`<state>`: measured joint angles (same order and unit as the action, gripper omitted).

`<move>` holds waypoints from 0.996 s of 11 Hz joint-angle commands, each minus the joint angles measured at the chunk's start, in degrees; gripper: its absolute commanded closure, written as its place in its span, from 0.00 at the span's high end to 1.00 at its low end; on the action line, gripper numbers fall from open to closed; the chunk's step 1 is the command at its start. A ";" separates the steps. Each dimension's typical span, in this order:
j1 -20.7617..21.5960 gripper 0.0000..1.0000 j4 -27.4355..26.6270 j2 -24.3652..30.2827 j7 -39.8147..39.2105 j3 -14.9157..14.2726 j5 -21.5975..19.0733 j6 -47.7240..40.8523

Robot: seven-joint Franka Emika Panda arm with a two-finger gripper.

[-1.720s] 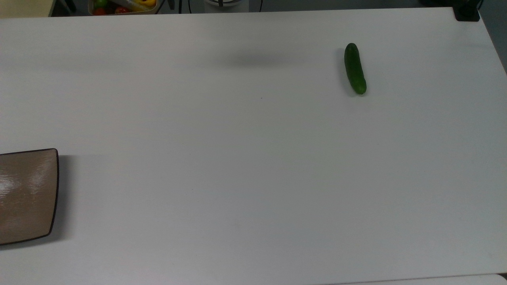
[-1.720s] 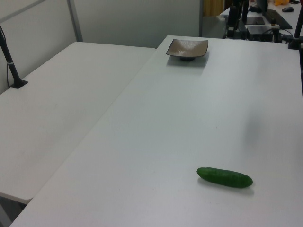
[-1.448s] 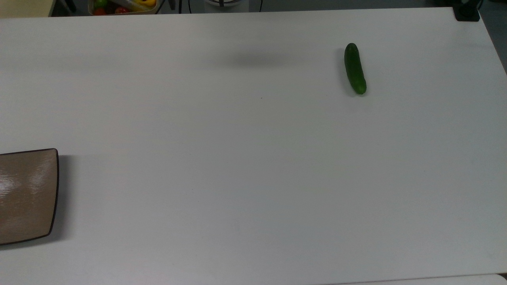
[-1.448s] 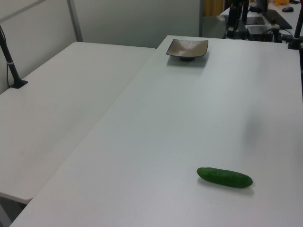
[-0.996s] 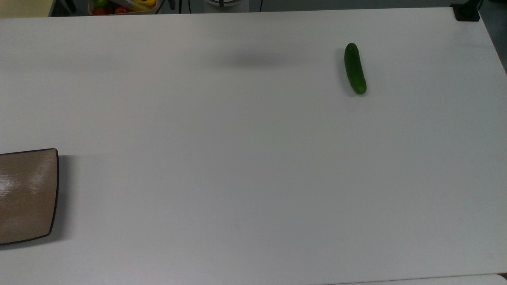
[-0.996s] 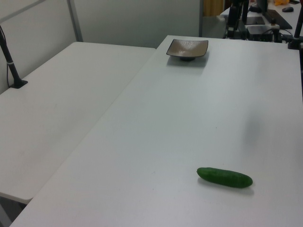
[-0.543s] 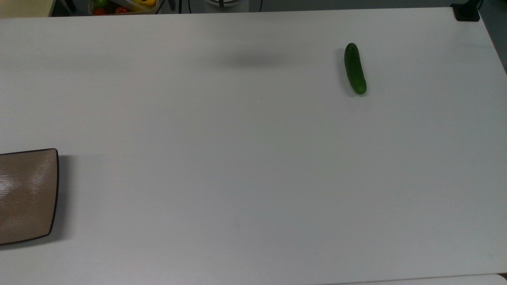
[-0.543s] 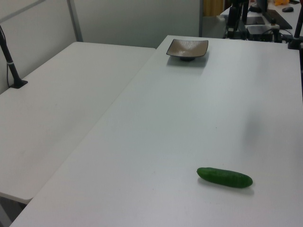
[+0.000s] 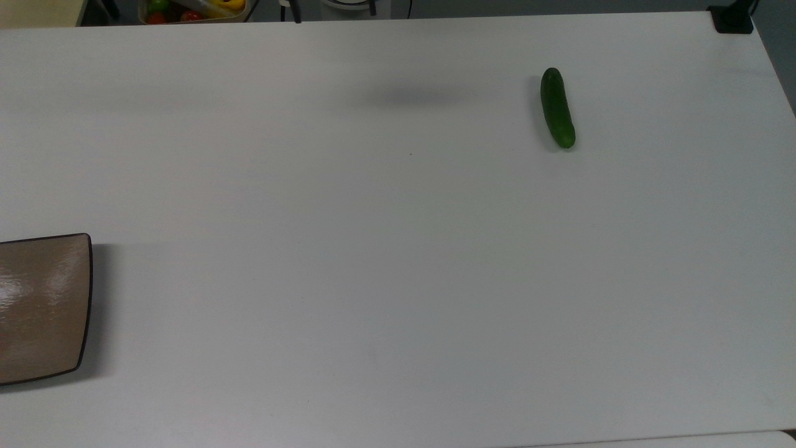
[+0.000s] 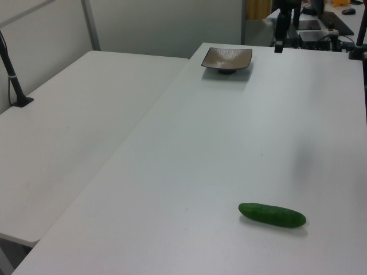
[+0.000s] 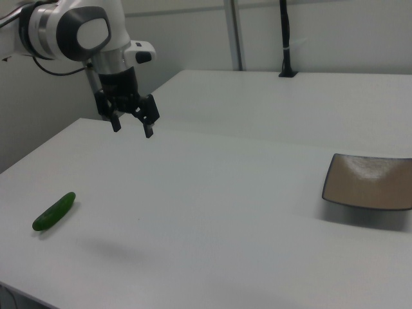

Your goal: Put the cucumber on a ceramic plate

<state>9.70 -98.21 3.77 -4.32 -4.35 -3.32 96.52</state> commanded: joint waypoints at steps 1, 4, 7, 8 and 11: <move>3.39 1.00 -1.54 0.62 1.40 0.56 -0.72 -2.56; 6.55 1.00 -1.28 -0.08 2.12 1.80 -0.72 -2.30; 9.89 1.00 -0.40 -1.83 2.82 4.24 -0.81 -1.69; 10.34 1.00 0.21 -3.40 5.69 5.56 -0.81 -0.47; 14.80 1.00 0.22 -5.61 17.20 8.73 -0.72 5.94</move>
<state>21.28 -99.15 0.43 5.14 2.85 -3.58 98.68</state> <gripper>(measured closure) 0.000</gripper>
